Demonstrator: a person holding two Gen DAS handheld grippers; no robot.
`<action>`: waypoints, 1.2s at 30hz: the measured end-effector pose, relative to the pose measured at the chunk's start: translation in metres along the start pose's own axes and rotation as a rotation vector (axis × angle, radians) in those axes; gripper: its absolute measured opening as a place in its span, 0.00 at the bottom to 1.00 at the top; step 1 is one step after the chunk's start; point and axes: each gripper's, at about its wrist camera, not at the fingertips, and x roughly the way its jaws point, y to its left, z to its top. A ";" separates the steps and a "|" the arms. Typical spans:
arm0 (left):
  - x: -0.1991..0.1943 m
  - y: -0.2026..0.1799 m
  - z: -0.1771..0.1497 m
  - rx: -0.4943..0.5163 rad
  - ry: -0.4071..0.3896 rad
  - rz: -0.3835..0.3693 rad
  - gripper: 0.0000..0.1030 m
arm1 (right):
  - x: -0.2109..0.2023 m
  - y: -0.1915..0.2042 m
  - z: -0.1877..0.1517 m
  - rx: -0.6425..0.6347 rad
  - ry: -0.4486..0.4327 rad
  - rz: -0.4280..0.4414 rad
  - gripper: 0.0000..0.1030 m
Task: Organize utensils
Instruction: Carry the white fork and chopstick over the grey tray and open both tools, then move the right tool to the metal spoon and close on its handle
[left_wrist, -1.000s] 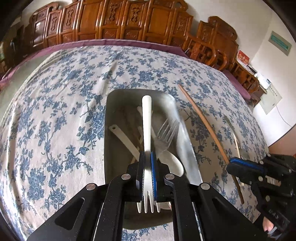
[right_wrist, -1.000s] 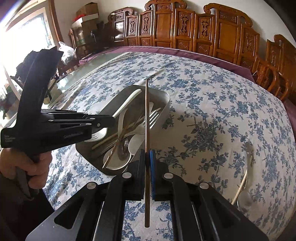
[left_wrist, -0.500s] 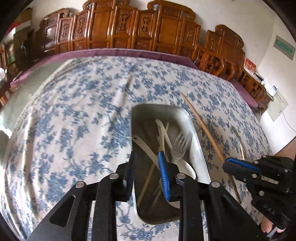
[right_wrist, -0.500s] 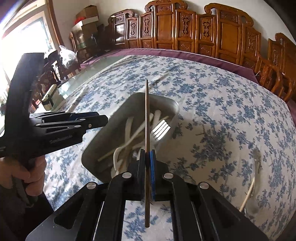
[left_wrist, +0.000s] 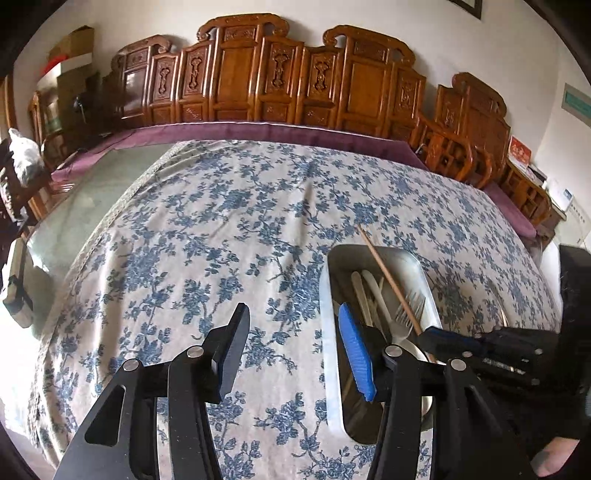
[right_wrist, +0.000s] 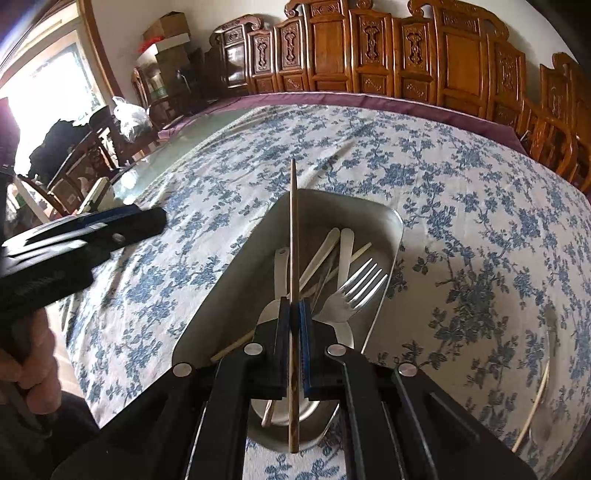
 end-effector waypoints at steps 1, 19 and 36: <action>0.000 0.001 0.000 -0.001 0.000 0.003 0.47 | 0.005 0.000 0.000 0.007 0.005 -0.004 0.06; -0.002 -0.021 -0.003 0.047 -0.003 -0.020 0.58 | 0.008 -0.011 -0.012 0.024 -0.025 -0.002 0.08; -0.006 -0.077 -0.017 0.157 0.006 -0.075 0.63 | -0.093 -0.065 -0.050 0.036 -0.120 -0.084 0.08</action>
